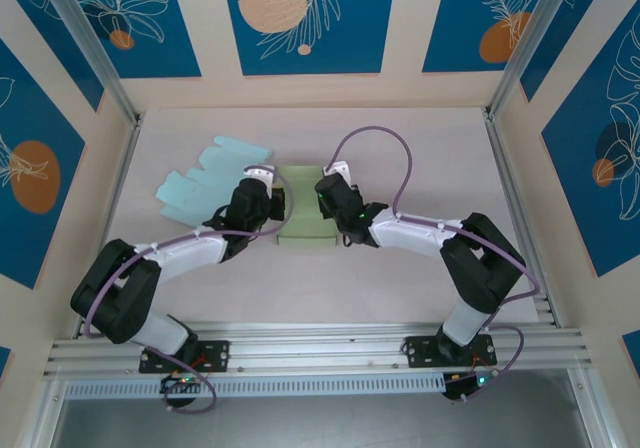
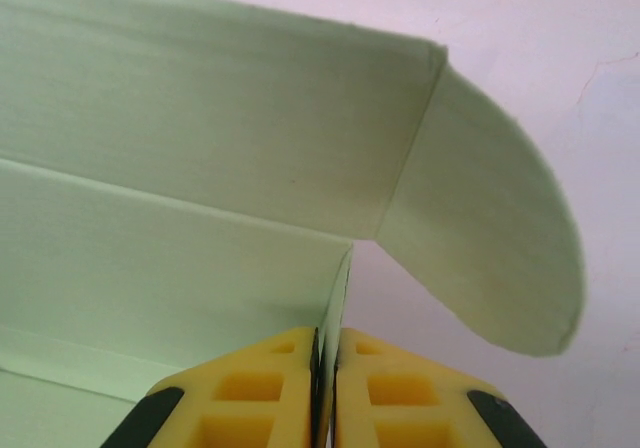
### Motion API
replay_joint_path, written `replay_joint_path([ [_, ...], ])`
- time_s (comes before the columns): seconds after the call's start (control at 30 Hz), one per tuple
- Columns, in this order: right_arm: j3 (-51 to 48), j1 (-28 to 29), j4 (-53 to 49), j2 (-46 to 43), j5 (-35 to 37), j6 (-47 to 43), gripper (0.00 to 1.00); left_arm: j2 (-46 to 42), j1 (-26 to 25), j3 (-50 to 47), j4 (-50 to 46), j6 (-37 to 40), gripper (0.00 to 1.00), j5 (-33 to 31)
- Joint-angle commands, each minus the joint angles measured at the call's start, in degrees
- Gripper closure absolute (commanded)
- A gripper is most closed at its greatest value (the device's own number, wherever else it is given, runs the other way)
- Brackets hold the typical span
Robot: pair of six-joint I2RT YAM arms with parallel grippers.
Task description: Fold the paper box
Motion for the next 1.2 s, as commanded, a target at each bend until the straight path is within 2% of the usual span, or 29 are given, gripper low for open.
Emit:
replay_joint_path([
  [0.0, 2.42, 0.67, 5.31, -1.00, -3.29, -1.89, 0.87, 0.50, -2.72, 2.90, 5.31, 1.12, 0.99, 3.89],
  [0.3, 2.19, 0.69, 8.73, 0.00, -2.61, -0.44, 0.85, 0.81, -3.98, 1.40, 9.35, 0.69, 0.98, 1.70],
  [0.67, 1.13, 2.46, 15.11, 1.91, 1.80, 2.20, 0.85, 3.27, -5.61, -1.85, 15.08, -2.67, 0.98, -3.25],
  [1.17, -4.87, 4.13, 17.82, 3.21, 4.66, 7.01, 0.85, 3.34, -5.73, -4.34, 16.15, -4.68, 0.98, -4.12],
])
